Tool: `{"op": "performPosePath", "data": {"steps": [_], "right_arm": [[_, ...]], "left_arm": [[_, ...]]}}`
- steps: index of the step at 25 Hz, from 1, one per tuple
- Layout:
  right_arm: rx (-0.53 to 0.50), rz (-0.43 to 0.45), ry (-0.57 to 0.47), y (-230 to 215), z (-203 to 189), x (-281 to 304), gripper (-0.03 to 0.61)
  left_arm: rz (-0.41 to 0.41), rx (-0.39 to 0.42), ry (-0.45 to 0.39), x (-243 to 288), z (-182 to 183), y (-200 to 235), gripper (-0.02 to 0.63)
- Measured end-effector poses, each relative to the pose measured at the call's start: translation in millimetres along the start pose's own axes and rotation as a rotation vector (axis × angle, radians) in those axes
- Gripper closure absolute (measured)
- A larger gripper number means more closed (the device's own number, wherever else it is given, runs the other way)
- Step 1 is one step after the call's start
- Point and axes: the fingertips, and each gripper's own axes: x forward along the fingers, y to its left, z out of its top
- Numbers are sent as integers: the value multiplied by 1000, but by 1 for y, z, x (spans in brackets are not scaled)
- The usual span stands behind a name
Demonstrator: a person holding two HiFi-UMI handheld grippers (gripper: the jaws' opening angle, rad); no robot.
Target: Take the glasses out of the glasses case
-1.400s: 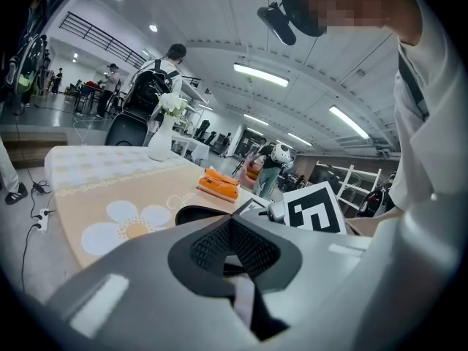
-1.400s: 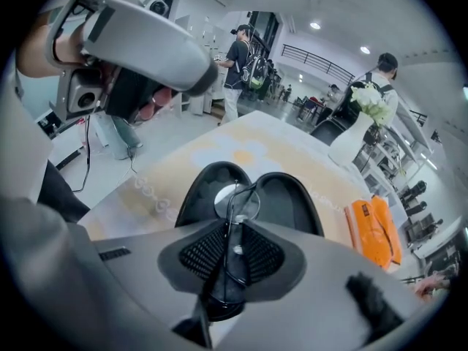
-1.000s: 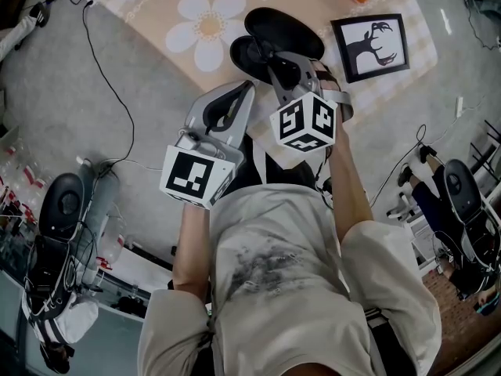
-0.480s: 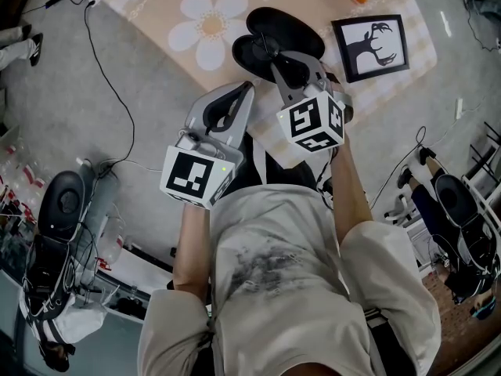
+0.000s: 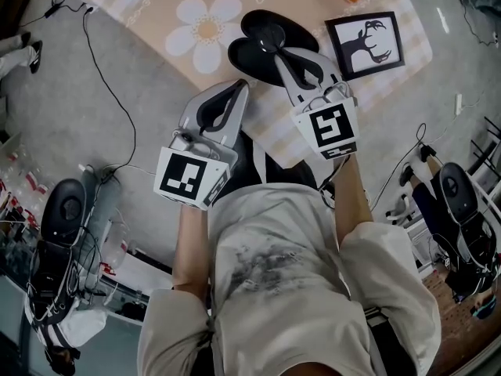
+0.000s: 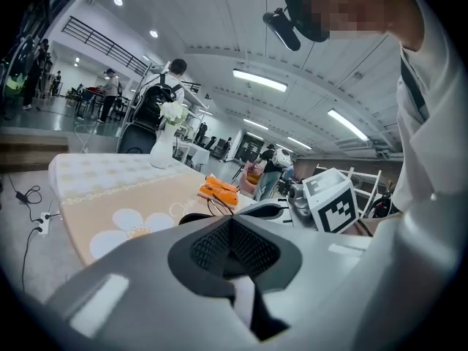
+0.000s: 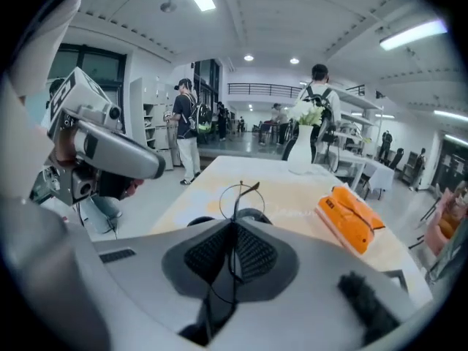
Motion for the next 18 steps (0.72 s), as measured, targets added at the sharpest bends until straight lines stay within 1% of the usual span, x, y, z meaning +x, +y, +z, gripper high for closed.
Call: {"op": "performPosePath", "data": {"steps": [5,11,15,18], "right_arm": [[11,-22,-47,-4,17,-16,552],[119,-19,-149,-10,36,-42,555],[175,-11,-224,-11,49,-66,555],[214,-10,-261,-10,55,-81,557]], "left_arm": [[-8,8,-7,-2,9,-1,609],[-25,20,-22,-7,20,-7,609],[-38,28,-34,-11,27,-13,609],[-49,27,-40,-15,31,-17,609]]}}
